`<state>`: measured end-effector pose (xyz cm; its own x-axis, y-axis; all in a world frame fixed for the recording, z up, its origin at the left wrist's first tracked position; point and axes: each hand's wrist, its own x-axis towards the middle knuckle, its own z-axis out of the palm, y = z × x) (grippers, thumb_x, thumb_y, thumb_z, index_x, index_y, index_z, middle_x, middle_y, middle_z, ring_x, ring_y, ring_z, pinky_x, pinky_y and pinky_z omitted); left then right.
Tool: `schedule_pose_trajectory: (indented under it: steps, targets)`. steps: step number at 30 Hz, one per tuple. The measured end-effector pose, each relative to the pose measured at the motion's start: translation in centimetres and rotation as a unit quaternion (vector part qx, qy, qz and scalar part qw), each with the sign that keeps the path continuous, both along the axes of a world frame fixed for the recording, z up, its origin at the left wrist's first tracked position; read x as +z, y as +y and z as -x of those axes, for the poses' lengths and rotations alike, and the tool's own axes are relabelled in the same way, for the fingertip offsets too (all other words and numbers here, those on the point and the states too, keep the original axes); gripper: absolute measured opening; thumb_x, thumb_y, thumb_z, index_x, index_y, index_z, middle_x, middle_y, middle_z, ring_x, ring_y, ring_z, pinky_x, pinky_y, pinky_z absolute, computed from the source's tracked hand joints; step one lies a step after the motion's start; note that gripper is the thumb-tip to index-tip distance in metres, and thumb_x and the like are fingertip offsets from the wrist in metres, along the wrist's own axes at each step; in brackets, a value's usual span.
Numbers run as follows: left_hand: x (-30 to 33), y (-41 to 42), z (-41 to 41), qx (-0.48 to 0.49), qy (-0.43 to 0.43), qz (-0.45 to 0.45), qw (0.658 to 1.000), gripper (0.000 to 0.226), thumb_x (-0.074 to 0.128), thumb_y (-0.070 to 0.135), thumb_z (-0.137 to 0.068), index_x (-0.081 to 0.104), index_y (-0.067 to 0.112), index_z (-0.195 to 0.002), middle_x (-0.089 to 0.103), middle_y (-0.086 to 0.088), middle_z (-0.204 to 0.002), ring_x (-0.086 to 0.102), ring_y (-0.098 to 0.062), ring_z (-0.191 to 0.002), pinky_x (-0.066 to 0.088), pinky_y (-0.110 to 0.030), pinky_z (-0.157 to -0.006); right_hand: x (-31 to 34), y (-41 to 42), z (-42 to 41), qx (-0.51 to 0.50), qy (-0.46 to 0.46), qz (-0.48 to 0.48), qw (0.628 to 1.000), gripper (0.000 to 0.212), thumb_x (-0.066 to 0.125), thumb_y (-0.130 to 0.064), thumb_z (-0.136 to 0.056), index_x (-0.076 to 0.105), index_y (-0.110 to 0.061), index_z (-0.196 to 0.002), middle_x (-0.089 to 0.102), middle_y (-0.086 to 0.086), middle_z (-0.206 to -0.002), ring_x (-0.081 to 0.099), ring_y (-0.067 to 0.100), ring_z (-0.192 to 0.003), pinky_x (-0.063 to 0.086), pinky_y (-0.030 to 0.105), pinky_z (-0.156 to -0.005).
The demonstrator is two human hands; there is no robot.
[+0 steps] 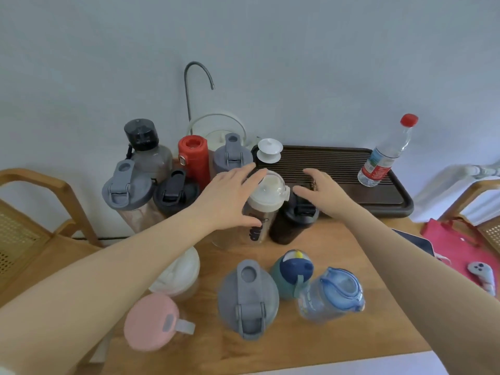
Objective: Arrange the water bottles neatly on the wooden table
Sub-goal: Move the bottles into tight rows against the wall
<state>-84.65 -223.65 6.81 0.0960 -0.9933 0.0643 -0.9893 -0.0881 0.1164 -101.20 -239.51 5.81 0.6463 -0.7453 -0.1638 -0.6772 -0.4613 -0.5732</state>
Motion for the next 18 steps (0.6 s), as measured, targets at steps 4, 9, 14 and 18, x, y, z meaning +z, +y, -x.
schedule_pose_trajectory:
  steps: [4,9,14,18]
  targets:
    - [0.3,-2.5,1.1,0.019,-0.004,-0.032,0.999,0.103,0.069,0.054,-0.07,0.002,0.033,-0.145,0.017,-0.008,-0.154,0.027,-0.029,-0.136,0.033,-0.044,-0.104,-2.7,0.2,0.0,0.047,0.076,-0.064,0.994,0.112,0.081,-0.04,-0.065,0.007,-0.024,-0.147,0.028,0.014,-0.151,0.035,0.032,-0.134,0.035,0.043,-0.108]
    - [0.3,-4.5,1.1,0.064,0.015,-0.076,0.995,0.097,0.072,0.052,-0.066,0.015,0.03,-0.142,0.037,-0.008,-0.137,0.05,-0.031,-0.114,0.047,-0.042,-0.085,-4.1,0.5,-0.5,0.043,0.095,0.023,0.994,0.105,0.079,-0.045,-0.06,0.013,-0.032,-0.142,0.041,0.013,-0.138,0.053,0.035,-0.114,0.051,0.048,-0.091]
    - [0.3,-5.0,2.2,0.072,0.028,-0.047,0.996,0.088,0.074,0.049,-0.063,0.027,0.02,-0.132,0.042,-0.009,-0.126,0.056,-0.028,-0.098,0.048,-0.035,-0.071,-4.4,0.0,2.7,0.007,0.103,0.041,0.994,0.1,0.076,-0.047,-0.065,0.014,-0.03,-0.141,0.04,0.013,-0.137,0.054,0.035,-0.111,0.053,0.047,-0.088]
    - [0.0,-5.4,3.3,0.047,0.032,-0.043,0.997,0.086,0.074,0.045,-0.064,0.028,0.018,-0.131,0.04,-0.008,-0.126,0.056,-0.029,-0.095,0.051,-0.038,-0.072,-4.3,-0.2,4.1,-0.012,0.085,0.024,0.996,0.104,0.077,-0.047,-0.066,0.012,-0.029,-0.144,0.038,0.014,-0.141,0.052,0.034,-0.117,0.052,0.045,-0.09]
